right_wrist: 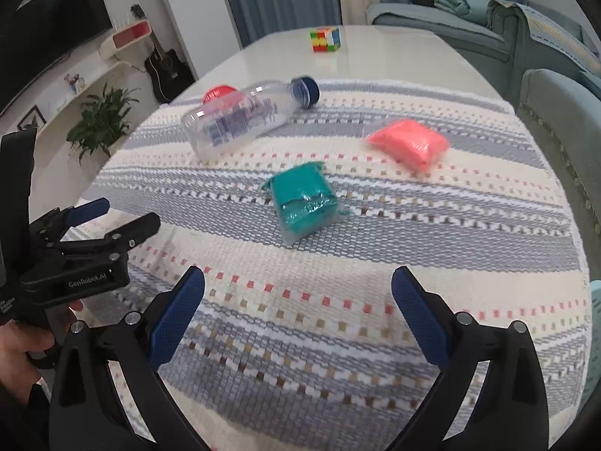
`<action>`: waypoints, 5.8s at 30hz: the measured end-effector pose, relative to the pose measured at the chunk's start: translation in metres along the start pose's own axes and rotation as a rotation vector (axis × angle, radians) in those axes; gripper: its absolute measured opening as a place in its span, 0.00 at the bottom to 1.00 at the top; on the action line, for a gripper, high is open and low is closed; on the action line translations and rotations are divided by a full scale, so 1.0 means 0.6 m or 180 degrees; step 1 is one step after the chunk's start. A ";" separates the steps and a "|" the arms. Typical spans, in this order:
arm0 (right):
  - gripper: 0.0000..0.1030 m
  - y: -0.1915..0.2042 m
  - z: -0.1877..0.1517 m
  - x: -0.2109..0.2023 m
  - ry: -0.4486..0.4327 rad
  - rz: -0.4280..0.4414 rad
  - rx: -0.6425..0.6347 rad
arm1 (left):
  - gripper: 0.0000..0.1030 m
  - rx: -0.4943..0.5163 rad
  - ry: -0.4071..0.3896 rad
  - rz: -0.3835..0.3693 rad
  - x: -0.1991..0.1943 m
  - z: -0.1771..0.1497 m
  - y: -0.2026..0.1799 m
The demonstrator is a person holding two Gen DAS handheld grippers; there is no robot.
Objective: Collect trash
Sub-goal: 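Grasp the teal bag with the right tool while the left tool grasps the clear water bottle, then carry the teal bag and clear bottle with both tools over the blue basket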
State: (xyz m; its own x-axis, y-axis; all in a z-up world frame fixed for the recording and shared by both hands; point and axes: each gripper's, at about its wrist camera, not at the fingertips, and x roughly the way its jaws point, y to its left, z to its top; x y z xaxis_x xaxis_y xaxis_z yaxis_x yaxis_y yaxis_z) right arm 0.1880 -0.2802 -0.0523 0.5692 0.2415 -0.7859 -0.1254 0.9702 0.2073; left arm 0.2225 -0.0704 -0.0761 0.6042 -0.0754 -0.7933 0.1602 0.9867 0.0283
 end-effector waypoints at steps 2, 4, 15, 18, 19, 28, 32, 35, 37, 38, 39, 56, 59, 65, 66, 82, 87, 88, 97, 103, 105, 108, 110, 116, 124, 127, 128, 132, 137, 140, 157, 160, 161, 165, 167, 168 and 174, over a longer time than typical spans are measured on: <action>0.93 0.000 0.004 0.018 0.0049 -0.0015 0.0023 | 0.92 0.0038 0.0088 -0.0044 0.023 -0.001 -0.001; 0.93 0.002 0.010 0.036 0.0070 -0.0036 0.0055 | 0.93 -0.0004 0.0120 -0.0113 0.032 0.007 0.001; 0.93 0.023 0.041 0.077 0.0053 -0.0289 -0.0143 | 0.94 0.0024 0.0138 -0.0094 0.069 0.048 -0.019; 0.93 0.035 0.044 0.090 0.0098 -0.0437 -0.0250 | 0.94 0.0009 0.0139 -0.0070 0.082 0.064 -0.027; 0.93 0.039 0.044 0.092 0.0111 -0.0485 -0.0286 | 0.94 -0.0001 0.0136 -0.0067 0.084 0.066 -0.027; 0.94 0.036 0.046 0.097 0.0124 -0.0482 -0.0306 | 0.94 -0.0041 0.0146 -0.0048 0.122 0.110 -0.032; 0.94 0.037 0.050 0.100 0.0122 -0.0476 -0.0318 | 0.94 -0.0049 0.0138 -0.0037 0.127 0.117 -0.033; 0.94 0.038 0.052 0.101 0.0122 -0.0487 -0.0326 | 0.94 -0.0069 0.0134 -0.0049 0.132 0.125 -0.032; 0.94 0.038 0.052 0.101 0.0122 -0.0487 -0.0326 | 0.94 -0.0081 0.0141 -0.0058 0.136 0.131 -0.032; 0.94 0.038 0.053 0.102 0.0122 -0.0490 -0.0328 | 0.94 -0.0086 0.0142 -0.0044 0.139 0.135 -0.032; 0.94 0.037 0.054 0.102 0.0121 -0.0490 -0.0328 | 0.94 -0.0076 0.0145 -0.0024 0.141 0.137 -0.034; 0.94 0.034 0.064 0.110 0.0115 -0.0493 -0.0309 | 0.94 -0.0192 0.0138 0.0038 0.172 0.177 -0.038; 0.94 0.034 0.070 0.114 0.0110 -0.0503 -0.0314 | 0.94 -0.0219 0.0137 0.0044 0.173 0.179 -0.039; 0.48 0.028 0.070 0.101 -0.0012 -0.0538 -0.0247 | 0.94 -0.0243 0.0123 0.0030 0.174 0.180 -0.039; 0.34 0.026 0.070 0.094 -0.0080 -0.0560 -0.0203 | 0.92 -0.0264 0.0108 0.0011 0.173 0.179 -0.038; 0.34 0.040 0.070 0.091 -0.0099 -0.0659 -0.0260 | 0.00 -0.1204 -0.0185 -0.0544 0.147 0.151 0.058; 0.34 0.040 0.070 0.091 -0.0098 -0.0663 -0.0263 | 0.00 -0.0926 -0.0346 -0.0206 0.118 0.155 0.050; 0.34 0.040 0.070 0.091 -0.0098 -0.0660 -0.0261 | 0.00 -0.0708 -0.0446 -0.0107 0.104 0.160 0.045; 0.34 0.018 0.070 0.090 -0.0104 -0.0411 -0.0072 | 0.74 0.0770 -0.0569 -0.0816 0.071 0.229 0.080; 0.35 0.026 0.069 0.092 -0.0088 -0.0495 -0.0145 | 0.76 0.1401 -0.0360 -0.1467 0.127 0.265 0.051; 0.36 0.025 0.070 0.093 -0.0086 -0.0496 -0.0146 | 0.74 0.1395 -0.0131 -0.1668 0.164 0.276 0.044; 0.36 0.022 0.070 0.093 -0.0089 -0.0463 -0.0121 | 0.69 0.1457 0.0088 -0.1542 0.199 0.265 0.029; 0.36 0.023 0.069 0.093 -0.0090 -0.0457 -0.0116 | 0.70 0.1433 0.0030 -0.1535 0.207 0.260 0.024; 0.33 0.011 0.067 0.086 -0.0134 -0.0369 -0.0001 | 0.44 0.1141 -0.0195 -0.1553 0.199 0.270 0.014; 0.33 0.026 0.069 0.042 -0.0433 -0.0337 0.0000 | 0.43 0.1391 -0.0657 -0.1580 0.073 0.245 -0.025; 0.33 0.054 0.071 0.008 -0.0489 -0.0224 -0.0040 | 0.43 0.1314 -0.0827 -0.1491 0.013 0.231 -0.033; 0.32 0.061 0.072 -0.007 -0.0531 -0.0179 -0.0042 | 0.43 0.1268 -0.0852 -0.1528 -0.012 0.222 -0.035; 0.32 0.072 0.070 -0.091 -0.0767 -0.0039 0.0022 | 0.43 0.1316 -0.0719 -0.1290 -0.079 0.204 -0.064; 0.32 0.048 0.051 -0.171 -0.0893 0.0119 0.0286 | 0.43 0.0997 -0.0644 -0.1065 -0.173 0.181 -0.066; 0.33 0.026 0.037 -0.215 -0.0950 0.0195 0.0478 | 0.43 0.0919 -0.0565 -0.1007 -0.230 0.153 -0.080; 0.32 -0.070 -0.103 -0.442 -0.1375 -0.0342 0.0690 | 0.43 0.0871 -0.0943 -0.1004 -0.434 0.024 -0.243; 0.32 -0.096 -0.117 -0.476 -0.1473 -0.0498 0.0712 | 0.43 0.1029 -0.1025 -0.1103 -0.453 0.012 -0.295; 0.32 -0.109 -0.120 -0.486 -0.1498 -0.0505 0.0764 | 0.43 0.1059 -0.1035 -0.1105 -0.455 0.010 -0.306; 0.32 -0.169 -0.134 -0.520 -0.1588 -0.0573 0.0933 | 0.43 0.1166 -0.1070 -0.1114 -0.457 -0.001 -0.362; 0.32 -0.200 -0.138 -0.528 -0.1605 -0.0604 0.1012 | 0.43 0.1171 -0.1030 -0.1170 -0.450 -0.001 -0.385; 0.32 -0.212 -0.141 -0.530 -0.1605 -0.0592 0.1059 | 0.43 0.1171 -0.1010 -0.1194 -0.445 0.000 -0.393; 0.32 -0.286 -0.153 -0.526 -0.1561 -0.0708 0.1198 | 0.43 0.1343 -0.0955 -0.1192 -0.422 0.001 -0.473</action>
State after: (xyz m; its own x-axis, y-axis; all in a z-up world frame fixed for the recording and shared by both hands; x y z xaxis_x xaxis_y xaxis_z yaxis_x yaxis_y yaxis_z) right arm -0.0448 -0.5209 0.1066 0.8644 -0.0873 -0.4952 0.2802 0.9014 0.3302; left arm 0.0246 -0.3317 0.1173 0.6302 -0.5015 -0.5928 0.6595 0.7486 0.0678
